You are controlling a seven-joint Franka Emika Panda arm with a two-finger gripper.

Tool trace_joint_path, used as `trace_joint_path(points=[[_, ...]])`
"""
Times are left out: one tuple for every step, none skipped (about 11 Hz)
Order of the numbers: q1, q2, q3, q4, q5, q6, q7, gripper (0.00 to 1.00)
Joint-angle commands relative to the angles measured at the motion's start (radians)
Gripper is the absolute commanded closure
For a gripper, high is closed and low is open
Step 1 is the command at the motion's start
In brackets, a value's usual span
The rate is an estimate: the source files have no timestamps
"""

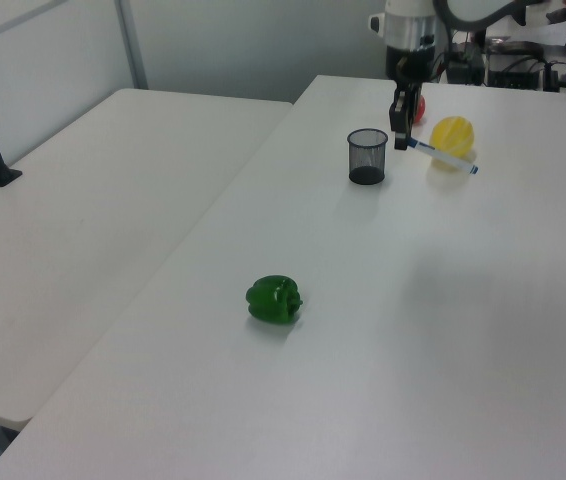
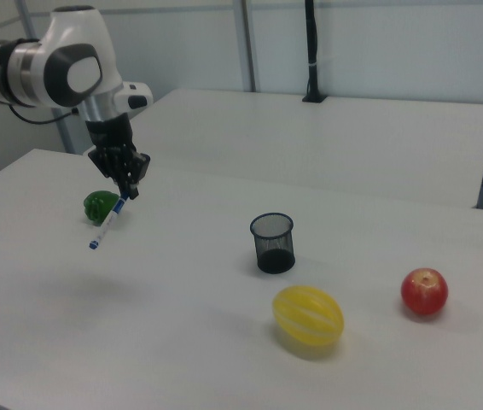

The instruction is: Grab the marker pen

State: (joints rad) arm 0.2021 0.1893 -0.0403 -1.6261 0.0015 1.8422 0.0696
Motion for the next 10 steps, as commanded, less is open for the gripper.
trace_joint_path(points=[[0.019, 0.057, -0.009, -0.04, 0.015, 0.103, 0.059, 0.94], [0.026, 0.088, -0.009, -0.038, 0.015, 0.115, 0.061, 0.94], [0.034, 0.113, -0.009, -0.038, 0.014, 0.138, 0.062, 0.94], [0.039, 0.146, -0.009, -0.038, 0.006, 0.164, 0.067, 0.93], [0.039, 0.169, -0.009, -0.037, 0.002, 0.187, 0.081, 0.93], [0.039, 0.186, -0.009, -0.035, -0.001, 0.199, 0.081, 0.93], [0.039, 0.197, -0.009, -0.037, -0.001, 0.209, 0.081, 0.9], [0.048, 0.206, -0.009, -0.037, -0.006, 0.21, 0.082, 0.9], [0.055, 0.21, -0.009, -0.035, -0.014, 0.21, 0.082, 0.83], [0.054, 0.211, -0.009, -0.034, -0.017, 0.21, 0.081, 0.64]])
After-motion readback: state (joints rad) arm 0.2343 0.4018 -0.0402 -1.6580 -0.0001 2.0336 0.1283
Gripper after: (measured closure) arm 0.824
